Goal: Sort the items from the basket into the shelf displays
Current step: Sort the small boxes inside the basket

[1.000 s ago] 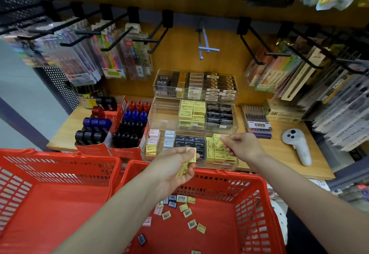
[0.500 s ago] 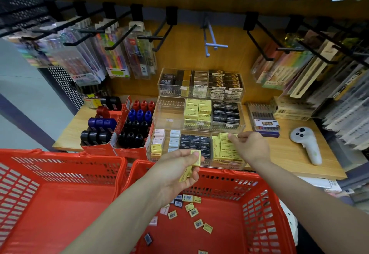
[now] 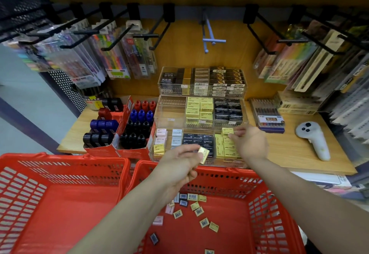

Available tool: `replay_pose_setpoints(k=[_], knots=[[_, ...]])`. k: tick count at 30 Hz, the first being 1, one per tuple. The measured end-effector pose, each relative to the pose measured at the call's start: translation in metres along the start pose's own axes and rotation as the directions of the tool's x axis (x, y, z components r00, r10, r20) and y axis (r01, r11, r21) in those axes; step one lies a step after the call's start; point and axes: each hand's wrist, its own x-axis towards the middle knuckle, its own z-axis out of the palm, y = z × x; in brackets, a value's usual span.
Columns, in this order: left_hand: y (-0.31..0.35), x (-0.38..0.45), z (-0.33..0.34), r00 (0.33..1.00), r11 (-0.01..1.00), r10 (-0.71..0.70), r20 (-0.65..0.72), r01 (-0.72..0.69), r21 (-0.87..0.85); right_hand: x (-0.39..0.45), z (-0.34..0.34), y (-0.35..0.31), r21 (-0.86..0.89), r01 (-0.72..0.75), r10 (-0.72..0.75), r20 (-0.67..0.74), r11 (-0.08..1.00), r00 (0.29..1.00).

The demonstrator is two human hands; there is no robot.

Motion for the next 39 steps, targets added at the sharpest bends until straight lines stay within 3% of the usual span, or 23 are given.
replay_pose_setpoints(k=[3, 5, 7, 9, 10, 16, 20, 23, 27, 29, 33, 36, 39], knots=[[0.0, 0.006, 0.002, 0.997, 0.993, 0.078, -0.019, -0.076, 0.092, -0.004, -0.023, 0.002, 0.12, 0.088, -0.09, 0.015, 0.989, 0.996], [0.002, 0.009, 0.005, 0.993, 0.984, 0.118, 0.007, -0.118, 0.134, -0.009, -0.044, -0.003, 0.293, 0.159, -0.222, 0.193, 0.943, 0.956], [0.004, 0.011, 0.011, 0.989, 0.978, 0.144, 0.035, -0.148, 0.15, -0.02, -0.065, -0.012, 0.566, 0.049, -0.358, 0.448, 0.823, 0.819], [0.005, 0.013, 0.017, 0.987, 0.975, 0.154, 0.051, -0.16, 0.155, -0.032, -0.078, -0.015, 0.614, 0.026, -0.461, 0.564, 0.789, 0.685], [0.005, 0.014, 0.02, 0.986, 0.973, 0.155, 0.061, -0.163, 0.161, -0.037, -0.08, -0.014, 0.611, 0.052, -0.487, 0.573, 0.79, 0.66], [0.004, 0.022, 0.046, 0.98, 0.966, 0.159, 0.119, -0.179, 0.188, -0.035, -0.075, 0.007, 0.565, 0.161, -0.434, 0.39, 0.81, 0.812], [0.001, 0.029, 0.056, 0.977, 0.961, 0.157, 0.144, -0.185, 0.208, -0.006, -0.07, 0.039, 0.424, 0.109, -0.227, 0.24, 0.899, 0.944], [-0.007, 0.039, 0.056, 0.973, 0.995, 0.072, 0.221, -0.085, 0.052, 0.012, -0.059, 0.056, 0.337, 0.035, -0.087, 0.14, 0.941, 0.986], [-0.014, 0.049, 0.056, 0.96, 0.986, 0.035, 0.276, 0.011, -0.164, 0.018, -0.028, 0.058, 0.361, -0.036, -0.022, 0.156, 0.932, 0.988], [-0.016, 0.051, 0.055, 0.952, 0.994, 0.069, 0.299, -0.041, -0.099, 0.019, -0.015, 0.056, 0.387, -0.046, -0.009, 0.138, 0.921, 0.99], [-0.018, 0.049, 0.051, 0.927, 0.909, 0.174, 0.332, -0.28, 0.307, 0.021, -0.007, 0.049, 0.389, -0.037, 0.008, 0.075, 0.92, 0.997], [-0.019, 0.048, 0.049, 0.9, 0.845, 0.271, 0.343, -0.392, 0.363, 0.021, -0.006, 0.043, 0.292, -0.012, 0.008, 0.016, 0.956, 1.0], [-0.02, 0.048, 0.045, 0.878, 0.81, 0.354, 0.321, -0.46, 0.364, 0.02, -0.009, 0.04, 0.204, -0.044, 0.033, 0.056, 0.978, 0.998]])
